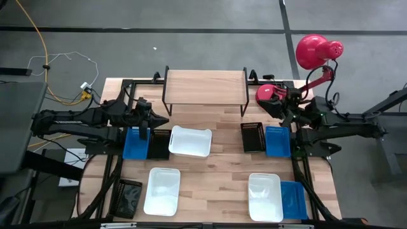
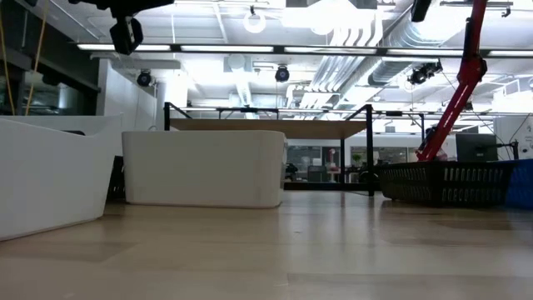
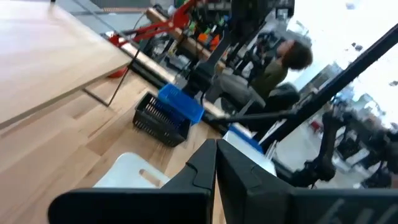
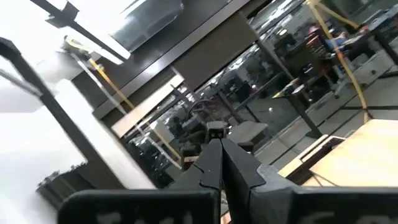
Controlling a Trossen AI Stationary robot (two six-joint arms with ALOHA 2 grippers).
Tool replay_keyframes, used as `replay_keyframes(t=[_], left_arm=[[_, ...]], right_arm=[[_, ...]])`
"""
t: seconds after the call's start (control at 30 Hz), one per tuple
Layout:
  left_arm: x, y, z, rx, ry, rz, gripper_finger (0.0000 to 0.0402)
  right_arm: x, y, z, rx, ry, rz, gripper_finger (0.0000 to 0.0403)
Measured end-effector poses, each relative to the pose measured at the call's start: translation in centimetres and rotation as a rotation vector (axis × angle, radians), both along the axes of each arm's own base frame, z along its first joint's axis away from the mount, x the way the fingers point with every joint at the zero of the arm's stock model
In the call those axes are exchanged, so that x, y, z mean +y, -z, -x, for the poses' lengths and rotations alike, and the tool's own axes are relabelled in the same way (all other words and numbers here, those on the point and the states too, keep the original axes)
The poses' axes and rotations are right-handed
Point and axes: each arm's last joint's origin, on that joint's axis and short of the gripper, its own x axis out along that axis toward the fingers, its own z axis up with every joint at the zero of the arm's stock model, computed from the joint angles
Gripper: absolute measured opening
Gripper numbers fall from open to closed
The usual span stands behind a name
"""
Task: Stack baskets on shelf by color
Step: Put the top white bin on the shelf
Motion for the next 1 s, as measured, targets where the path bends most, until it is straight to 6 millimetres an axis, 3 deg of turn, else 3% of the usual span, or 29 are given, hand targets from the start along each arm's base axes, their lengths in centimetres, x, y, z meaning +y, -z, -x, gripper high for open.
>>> replay_keyframes(t=[0.17, 0.37, 0.5, 0.77, 1.0], left_arm=[[0.4, 0.2, -1.8, 0.053, -0.024, 0.042, 0.0010], [0.8, 1.2, -4.4, 0.456, -0.045, 0.091, 0.0049], [0.9, 2.8, -5.2, 0.624, -0.127, 0.152, 0.0089], [1.0, 6.4, -6.1, 0.745, -0.377, 0.307, 0.0164], [2.0, 8.9, -7.4, 0.852, -0.450, 0.333, 0.0186]], right_arm=[[0.2, -0.8, -0.3, 0.021, -0.062, 0.020, 0.0000], [0.2, -1.3, -0.2, 0.137, -0.065, 0.022, 0.0000], [0.2, -1.2, -0.1, 0.211, -0.056, 0.018, 0.0000], [0.0, -0.4, -0.1, 0.302, -0.003, 0.004, 0.0000], [-0.1, -0.1, -0.1, 0.328, 0.044, -0.004, 0.0000]])
